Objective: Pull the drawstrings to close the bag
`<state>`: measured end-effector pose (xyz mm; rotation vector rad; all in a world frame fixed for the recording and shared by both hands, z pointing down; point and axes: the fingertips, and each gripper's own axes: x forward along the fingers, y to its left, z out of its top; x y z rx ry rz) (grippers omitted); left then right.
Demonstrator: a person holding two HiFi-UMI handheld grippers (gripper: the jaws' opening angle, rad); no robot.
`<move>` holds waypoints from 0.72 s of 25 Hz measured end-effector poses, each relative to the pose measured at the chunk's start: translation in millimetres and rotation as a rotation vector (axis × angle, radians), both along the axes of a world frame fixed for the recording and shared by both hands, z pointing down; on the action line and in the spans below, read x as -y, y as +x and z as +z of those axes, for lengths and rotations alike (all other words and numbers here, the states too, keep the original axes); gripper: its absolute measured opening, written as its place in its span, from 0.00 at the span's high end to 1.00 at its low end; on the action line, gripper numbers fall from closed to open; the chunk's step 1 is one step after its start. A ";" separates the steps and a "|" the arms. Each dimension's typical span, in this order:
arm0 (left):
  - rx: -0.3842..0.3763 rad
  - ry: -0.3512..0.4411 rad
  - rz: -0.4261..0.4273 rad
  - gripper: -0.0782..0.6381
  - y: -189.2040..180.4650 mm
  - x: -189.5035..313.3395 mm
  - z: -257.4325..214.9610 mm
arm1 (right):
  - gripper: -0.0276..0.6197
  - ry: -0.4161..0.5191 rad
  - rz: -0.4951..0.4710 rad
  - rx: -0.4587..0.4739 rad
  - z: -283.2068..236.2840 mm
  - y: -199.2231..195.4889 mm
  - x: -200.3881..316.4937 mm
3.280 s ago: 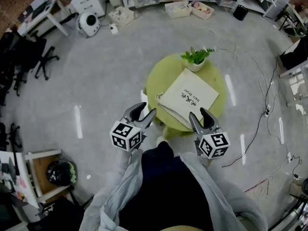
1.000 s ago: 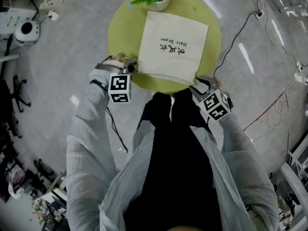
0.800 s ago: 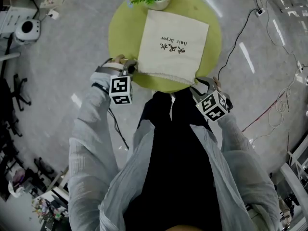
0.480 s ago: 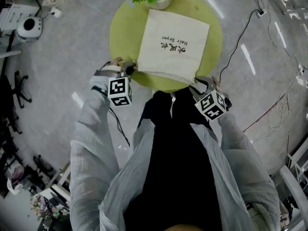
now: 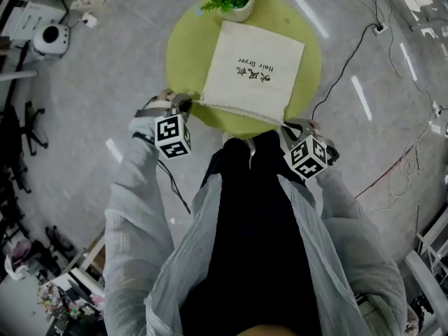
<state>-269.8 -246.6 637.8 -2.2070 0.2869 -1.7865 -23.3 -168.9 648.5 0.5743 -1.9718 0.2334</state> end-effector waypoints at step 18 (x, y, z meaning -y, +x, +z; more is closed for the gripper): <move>0.125 0.110 -0.166 0.84 -6.8 17.0 -12.7 | 0.93 0.183 -0.202 -0.461 -23.7 60.0 47.0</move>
